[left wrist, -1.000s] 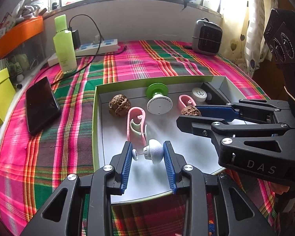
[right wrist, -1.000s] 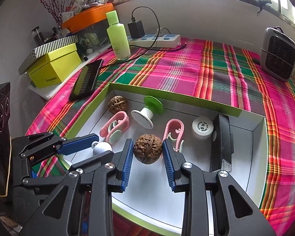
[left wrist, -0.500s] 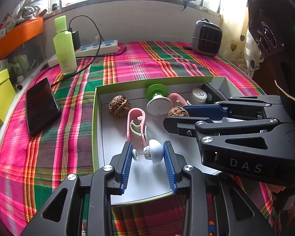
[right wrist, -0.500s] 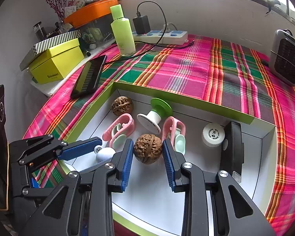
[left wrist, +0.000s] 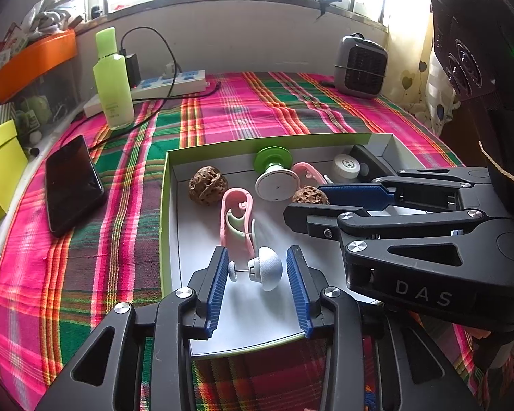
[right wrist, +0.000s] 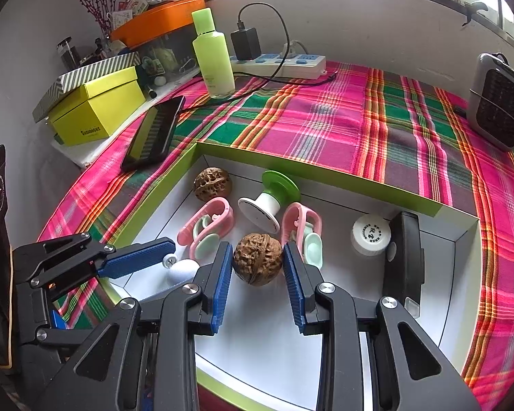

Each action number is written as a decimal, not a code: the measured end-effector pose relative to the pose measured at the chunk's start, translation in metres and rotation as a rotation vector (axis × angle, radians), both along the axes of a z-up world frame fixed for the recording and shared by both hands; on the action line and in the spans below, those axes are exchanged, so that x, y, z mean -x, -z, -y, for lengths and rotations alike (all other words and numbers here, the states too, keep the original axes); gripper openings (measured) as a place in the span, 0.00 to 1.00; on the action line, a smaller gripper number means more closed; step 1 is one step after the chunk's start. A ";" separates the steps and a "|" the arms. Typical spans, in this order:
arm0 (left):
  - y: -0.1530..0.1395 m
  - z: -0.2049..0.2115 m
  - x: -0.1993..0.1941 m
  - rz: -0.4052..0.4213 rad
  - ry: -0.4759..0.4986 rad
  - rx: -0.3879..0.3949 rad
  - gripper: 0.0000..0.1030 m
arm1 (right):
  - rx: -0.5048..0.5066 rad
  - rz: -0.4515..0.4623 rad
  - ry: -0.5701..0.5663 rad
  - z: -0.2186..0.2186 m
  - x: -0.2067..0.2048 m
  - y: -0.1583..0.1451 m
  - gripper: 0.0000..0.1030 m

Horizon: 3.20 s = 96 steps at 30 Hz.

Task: Organize objects
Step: 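Carry the walnut (right gripper) and white suction item (left gripper) into the box, then open both grippers to release the walnut and white item in the box, then withdraw both open grippers toward the panda ball and remaining clips, then grasp the white panda ball with the right gripper while the left grasps a pink swirl clip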

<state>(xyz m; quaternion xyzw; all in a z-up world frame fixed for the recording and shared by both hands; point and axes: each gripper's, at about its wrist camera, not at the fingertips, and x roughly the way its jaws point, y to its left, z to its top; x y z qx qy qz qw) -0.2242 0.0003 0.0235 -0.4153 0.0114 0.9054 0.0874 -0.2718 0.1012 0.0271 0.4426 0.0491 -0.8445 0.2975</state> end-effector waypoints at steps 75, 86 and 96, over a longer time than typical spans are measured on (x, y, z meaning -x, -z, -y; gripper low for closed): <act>0.001 0.006 -0.113 0.040 0.056 -0.132 0.51 | 0.040 -0.046 0.145 -0.057 -0.145 0.001 0.43; 0.003 0.005 -0.111 0.047 0.042 -0.115 0.52 | 0.002 -0.038 0.110 -0.045 -0.147 0.010 0.43; 0.007 0.012 -0.110 0.062 0.024 -0.117 0.52 | -0.046 -0.051 0.130 -0.047 -0.145 0.014 0.43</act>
